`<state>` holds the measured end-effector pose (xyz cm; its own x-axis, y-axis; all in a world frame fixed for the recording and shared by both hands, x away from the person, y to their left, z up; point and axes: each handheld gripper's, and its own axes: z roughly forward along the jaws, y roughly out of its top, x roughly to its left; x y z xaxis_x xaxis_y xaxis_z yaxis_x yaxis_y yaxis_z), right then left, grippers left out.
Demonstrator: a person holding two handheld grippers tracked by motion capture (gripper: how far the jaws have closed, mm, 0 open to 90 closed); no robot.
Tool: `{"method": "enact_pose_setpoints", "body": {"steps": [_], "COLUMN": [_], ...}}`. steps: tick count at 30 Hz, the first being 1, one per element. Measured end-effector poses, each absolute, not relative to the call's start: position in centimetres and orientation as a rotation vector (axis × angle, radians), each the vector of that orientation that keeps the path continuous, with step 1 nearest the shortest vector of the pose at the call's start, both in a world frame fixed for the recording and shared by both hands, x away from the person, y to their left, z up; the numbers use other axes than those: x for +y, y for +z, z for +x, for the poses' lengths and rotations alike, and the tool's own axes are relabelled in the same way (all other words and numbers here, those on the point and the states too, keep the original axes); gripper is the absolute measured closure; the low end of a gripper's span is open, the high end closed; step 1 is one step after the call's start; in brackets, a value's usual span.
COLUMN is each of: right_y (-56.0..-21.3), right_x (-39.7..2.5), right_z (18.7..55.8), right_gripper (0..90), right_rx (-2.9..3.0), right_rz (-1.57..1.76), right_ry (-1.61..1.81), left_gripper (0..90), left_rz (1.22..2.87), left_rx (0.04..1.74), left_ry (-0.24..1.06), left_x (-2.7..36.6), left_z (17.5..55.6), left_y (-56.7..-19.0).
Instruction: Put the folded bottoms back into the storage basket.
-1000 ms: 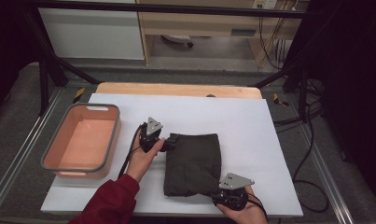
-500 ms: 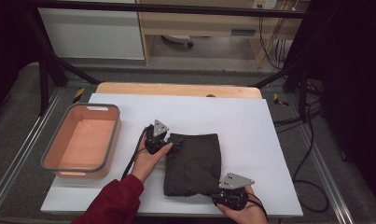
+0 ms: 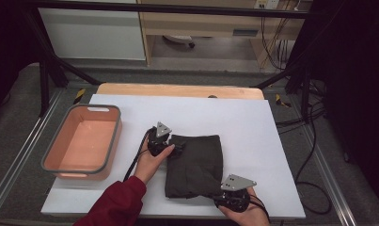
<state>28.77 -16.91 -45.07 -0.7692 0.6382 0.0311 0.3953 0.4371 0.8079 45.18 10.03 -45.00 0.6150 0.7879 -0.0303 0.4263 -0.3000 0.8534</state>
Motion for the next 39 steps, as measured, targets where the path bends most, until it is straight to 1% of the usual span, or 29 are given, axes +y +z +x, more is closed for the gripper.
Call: {"method": "enact_pose_setpoints", "body": {"steps": [5, 11, 20, 26, 31, 34, 36, 39], "right_y": [-45.1, -45.1, -45.1, -45.1, -45.1, -45.1, -45.1, -45.1], "right_x": [-16.9, -16.9, -16.9, -16.9, -16.9, -16.9, -16.9, -16.9], "right_z": [28.8, 28.8, 28.8, 28.8, 28.8, 28.8, 28.8, 28.8], "right_gripper": [60.7, 60.7, 60.7, 60.6, 60.6, 60.5, 60.5, 60.4], "right_rx": [2.414, 2.414, 2.415, 2.415, 2.414, 2.415, 2.416, 2.415], "right_rz": [0.89, 0.894, 0.894, 0.894, 0.893, 0.892, 0.892, 0.895], "right_ry": [1.245, 1.245, 1.244, 1.243, 1.243, 1.243, 1.24, 1.241], "left_gripper": [5.2, 6.9, 15.9, 17.5, 19.6, 23.5, 29.8, 37.8], "left_rz": [1.93, 1.928, 1.916, 1.916, 1.903, 1.89, 1.874, 1.874], "left_rx": [0.97, 0.999, 1.03, 1.058, 1.092, 1.105, 1.117, 1.095], "left_ry": [0.495, 0.445, 0.347, 0.321, 0.268, 0.226, 0.176, 0.158], "left_x": [10.0, 9.9, 10.1, 10.1, 10.3, 10.5, 10.5, 10.4], "left_z": [45.2, 45.4, 45.5, 45.5, 45.3, 45.1, 45.0, 44.9], "left_y": [-45.1, -45.4, -45.7, -45.8, -45.9, -46.0, -46.1, -46.0]}}
